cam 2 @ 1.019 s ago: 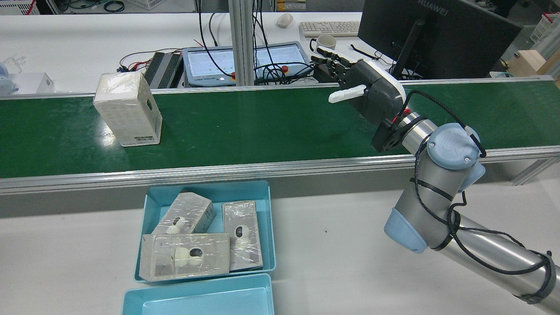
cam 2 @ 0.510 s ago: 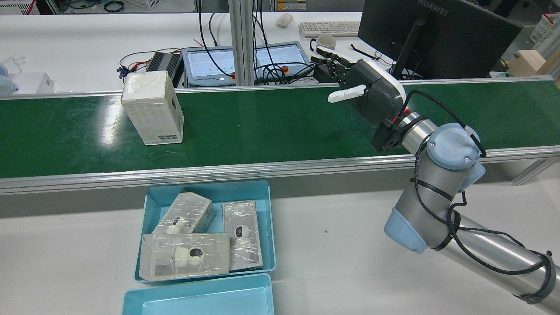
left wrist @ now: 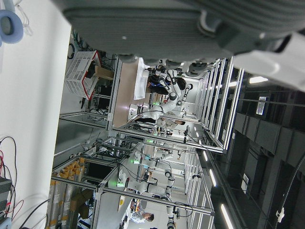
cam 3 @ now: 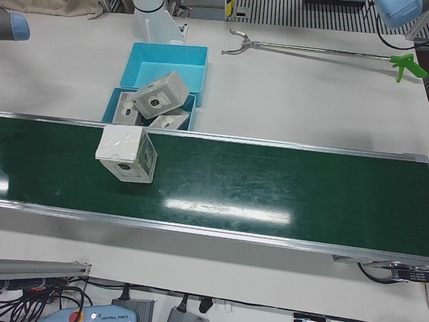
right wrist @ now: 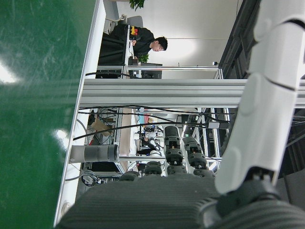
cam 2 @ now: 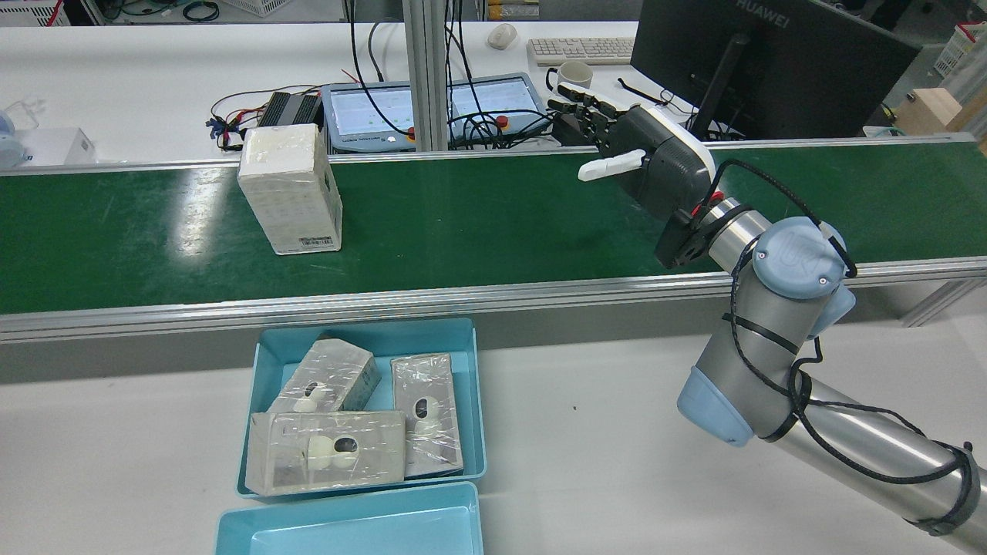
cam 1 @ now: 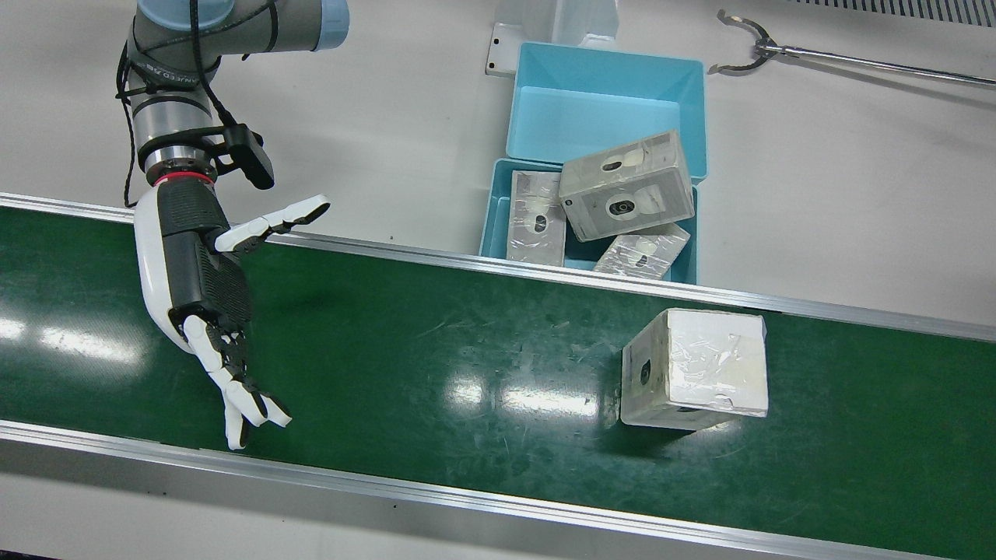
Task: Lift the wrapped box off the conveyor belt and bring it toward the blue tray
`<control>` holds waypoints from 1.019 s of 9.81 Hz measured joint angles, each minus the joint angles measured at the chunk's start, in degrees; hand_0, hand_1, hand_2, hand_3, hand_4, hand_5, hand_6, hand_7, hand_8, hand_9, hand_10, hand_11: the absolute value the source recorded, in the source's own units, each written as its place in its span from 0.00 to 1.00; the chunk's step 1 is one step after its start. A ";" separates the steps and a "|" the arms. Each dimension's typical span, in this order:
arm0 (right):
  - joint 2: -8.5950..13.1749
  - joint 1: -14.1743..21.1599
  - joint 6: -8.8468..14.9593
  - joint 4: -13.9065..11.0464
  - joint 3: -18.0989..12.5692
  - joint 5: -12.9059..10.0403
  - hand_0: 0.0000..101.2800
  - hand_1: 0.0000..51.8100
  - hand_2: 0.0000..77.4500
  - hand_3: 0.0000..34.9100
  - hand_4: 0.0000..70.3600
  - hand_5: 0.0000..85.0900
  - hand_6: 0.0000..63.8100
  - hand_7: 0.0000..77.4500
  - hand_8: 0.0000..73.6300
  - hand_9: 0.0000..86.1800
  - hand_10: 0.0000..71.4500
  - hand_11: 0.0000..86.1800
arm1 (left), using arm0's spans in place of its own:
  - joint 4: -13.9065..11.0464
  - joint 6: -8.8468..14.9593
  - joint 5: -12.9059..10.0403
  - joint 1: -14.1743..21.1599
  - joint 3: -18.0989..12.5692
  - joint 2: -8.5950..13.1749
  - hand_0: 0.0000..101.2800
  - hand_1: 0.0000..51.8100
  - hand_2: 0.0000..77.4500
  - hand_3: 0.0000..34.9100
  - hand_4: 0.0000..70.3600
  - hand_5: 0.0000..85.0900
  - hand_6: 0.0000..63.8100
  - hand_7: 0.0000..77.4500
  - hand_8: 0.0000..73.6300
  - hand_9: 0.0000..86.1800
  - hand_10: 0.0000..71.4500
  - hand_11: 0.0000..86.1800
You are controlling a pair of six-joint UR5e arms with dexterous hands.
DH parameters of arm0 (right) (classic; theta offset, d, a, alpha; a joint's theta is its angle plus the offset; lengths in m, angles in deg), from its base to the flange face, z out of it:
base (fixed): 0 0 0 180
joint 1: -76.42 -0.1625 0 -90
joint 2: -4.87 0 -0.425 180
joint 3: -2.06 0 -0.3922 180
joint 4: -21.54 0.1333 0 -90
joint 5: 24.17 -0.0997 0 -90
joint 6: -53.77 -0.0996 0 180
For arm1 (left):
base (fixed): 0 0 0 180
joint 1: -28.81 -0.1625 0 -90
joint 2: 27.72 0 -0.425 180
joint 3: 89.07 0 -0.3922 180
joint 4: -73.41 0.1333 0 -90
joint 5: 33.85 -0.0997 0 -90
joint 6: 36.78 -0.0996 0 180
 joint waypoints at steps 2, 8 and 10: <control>-0.01 0.05 -0.01 0.00 0.00 0.00 0.44 0.17 0.08 0.00 0.14 0.10 0.09 0.18 0.04 0.01 0.00 0.01 | 0.00 0.00 0.00 0.00 0.00 0.00 0.00 0.00 0.01 0.00 0.00 0.01 0.01 0.01 0.01 0.01 0.00 0.01; 0.00 1.32 0.25 0.03 1.17 0.13 0.44 0.17 0.06 0.00 0.14 0.10 0.09 0.18 0.04 0.02 0.00 0.01 | 0.00 0.00 0.00 0.00 0.00 0.00 0.00 0.00 0.01 0.00 0.00 0.01 0.01 0.01 0.01 0.01 0.01 0.01; 0.09 1.68 0.23 0.01 1.63 0.17 0.44 0.16 0.06 0.00 0.12 0.10 0.09 0.18 0.04 0.02 0.00 0.01 | 0.00 0.00 0.00 0.00 0.00 0.00 0.00 0.00 0.01 0.00 0.00 0.01 0.01 0.01 0.01 0.01 0.01 0.01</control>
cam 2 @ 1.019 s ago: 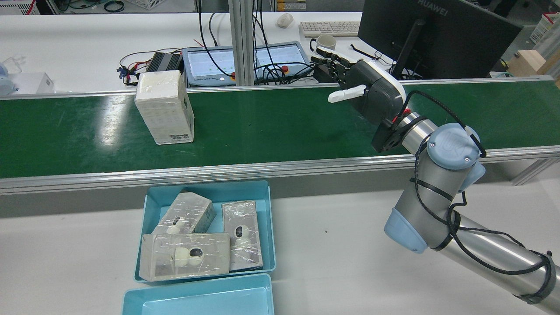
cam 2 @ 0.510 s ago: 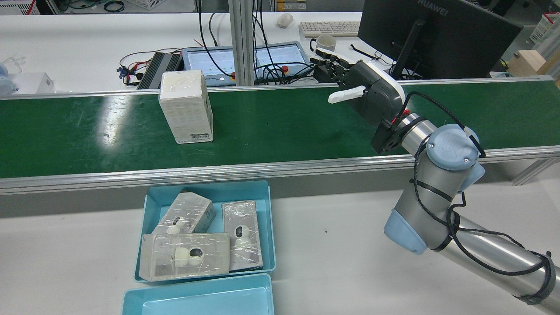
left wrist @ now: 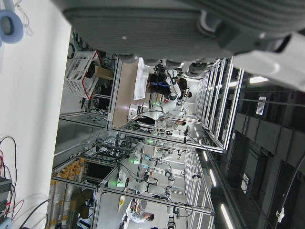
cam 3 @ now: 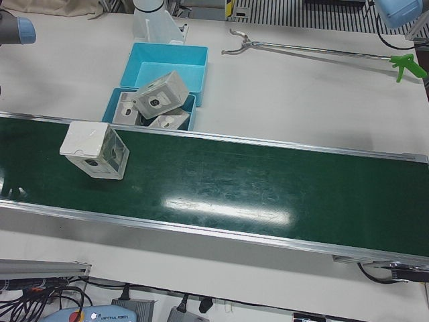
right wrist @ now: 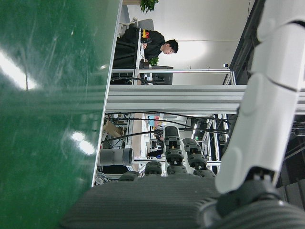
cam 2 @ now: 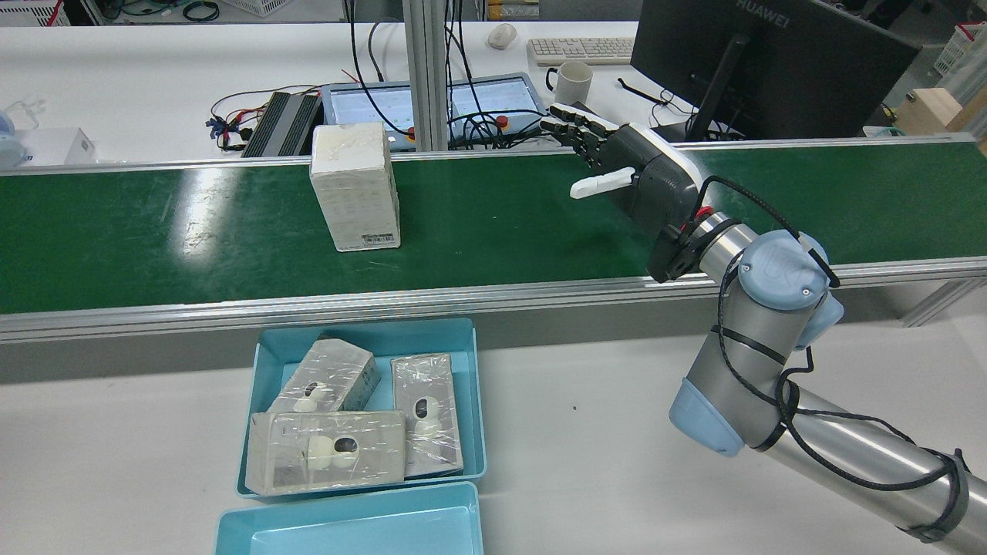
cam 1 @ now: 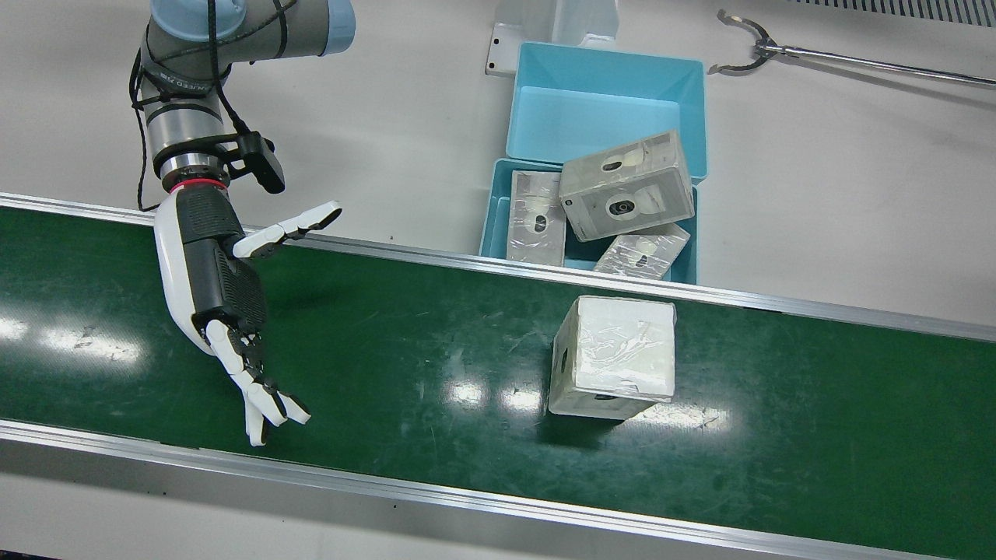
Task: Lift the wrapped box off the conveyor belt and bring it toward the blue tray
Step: 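Shift the right hand slightly into the box's path and wait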
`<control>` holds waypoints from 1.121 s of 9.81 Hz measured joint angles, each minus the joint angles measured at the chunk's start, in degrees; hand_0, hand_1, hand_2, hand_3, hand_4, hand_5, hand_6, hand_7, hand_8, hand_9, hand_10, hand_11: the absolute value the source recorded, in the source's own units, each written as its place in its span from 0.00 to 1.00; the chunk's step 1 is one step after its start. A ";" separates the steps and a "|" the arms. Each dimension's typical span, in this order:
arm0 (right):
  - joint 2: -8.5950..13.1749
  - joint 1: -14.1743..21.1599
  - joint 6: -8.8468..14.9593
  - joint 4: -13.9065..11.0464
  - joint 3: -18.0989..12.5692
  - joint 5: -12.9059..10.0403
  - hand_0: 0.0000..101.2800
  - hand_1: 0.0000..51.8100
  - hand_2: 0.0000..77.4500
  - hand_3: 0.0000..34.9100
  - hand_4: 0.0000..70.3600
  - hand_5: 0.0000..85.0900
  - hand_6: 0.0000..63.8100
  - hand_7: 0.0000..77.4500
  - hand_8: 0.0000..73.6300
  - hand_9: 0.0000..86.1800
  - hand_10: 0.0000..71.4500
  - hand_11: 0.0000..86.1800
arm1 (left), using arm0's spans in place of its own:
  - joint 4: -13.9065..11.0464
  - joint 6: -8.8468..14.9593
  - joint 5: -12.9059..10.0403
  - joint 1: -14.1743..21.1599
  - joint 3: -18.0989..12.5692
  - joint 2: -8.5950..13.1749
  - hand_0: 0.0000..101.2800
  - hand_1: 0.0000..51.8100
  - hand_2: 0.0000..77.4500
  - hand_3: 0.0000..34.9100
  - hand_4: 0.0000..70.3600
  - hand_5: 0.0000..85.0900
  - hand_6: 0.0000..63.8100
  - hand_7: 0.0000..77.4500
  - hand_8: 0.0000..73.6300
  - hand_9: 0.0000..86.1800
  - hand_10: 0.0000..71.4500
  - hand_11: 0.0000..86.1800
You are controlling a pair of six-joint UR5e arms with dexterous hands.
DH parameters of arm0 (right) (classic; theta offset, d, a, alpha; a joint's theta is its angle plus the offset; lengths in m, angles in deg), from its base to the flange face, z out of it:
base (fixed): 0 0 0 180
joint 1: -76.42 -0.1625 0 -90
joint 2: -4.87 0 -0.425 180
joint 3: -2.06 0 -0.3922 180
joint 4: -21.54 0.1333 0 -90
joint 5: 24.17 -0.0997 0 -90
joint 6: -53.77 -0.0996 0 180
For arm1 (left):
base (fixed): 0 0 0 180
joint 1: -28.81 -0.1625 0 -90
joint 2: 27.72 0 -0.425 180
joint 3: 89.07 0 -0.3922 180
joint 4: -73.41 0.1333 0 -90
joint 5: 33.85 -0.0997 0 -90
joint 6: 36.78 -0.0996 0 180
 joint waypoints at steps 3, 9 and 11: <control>0.04 0.14 -0.11 0.06 0.10 0.01 0.44 0.17 0.06 0.00 0.12 0.10 0.09 0.18 0.04 0.02 0.00 0.01 | 0.00 0.00 0.00 0.00 0.00 0.00 0.00 0.00 0.01 0.00 0.00 0.01 0.01 0.01 0.01 0.01 0.01 0.01; 0.04 0.17 -0.03 0.08 0.12 0.00 0.44 0.17 0.06 0.00 0.13 0.10 0.09 0.18 0.04 0.02 0.00 0.01 | 0.00 0.00 0.00 0.00 0.00 0.00 0.00 0.00 0.01 0.00 0.00 0.01 0.01 0.01 0.01 0.01 0.01 0.01; 0.04 0.17 0.00 0.08 0.17 -0.05 0.44 0.17 0.06 0.00 0.12 0.10 0.09 0.18 0.04 0.02 0.00 0.01 | 0.00 0.00 0.00 0.00 0.00 0.00 0.00 0.00 0.01 0.00 0.00 0.01 0.01 0.01 0.01 0.01 0.00 0.01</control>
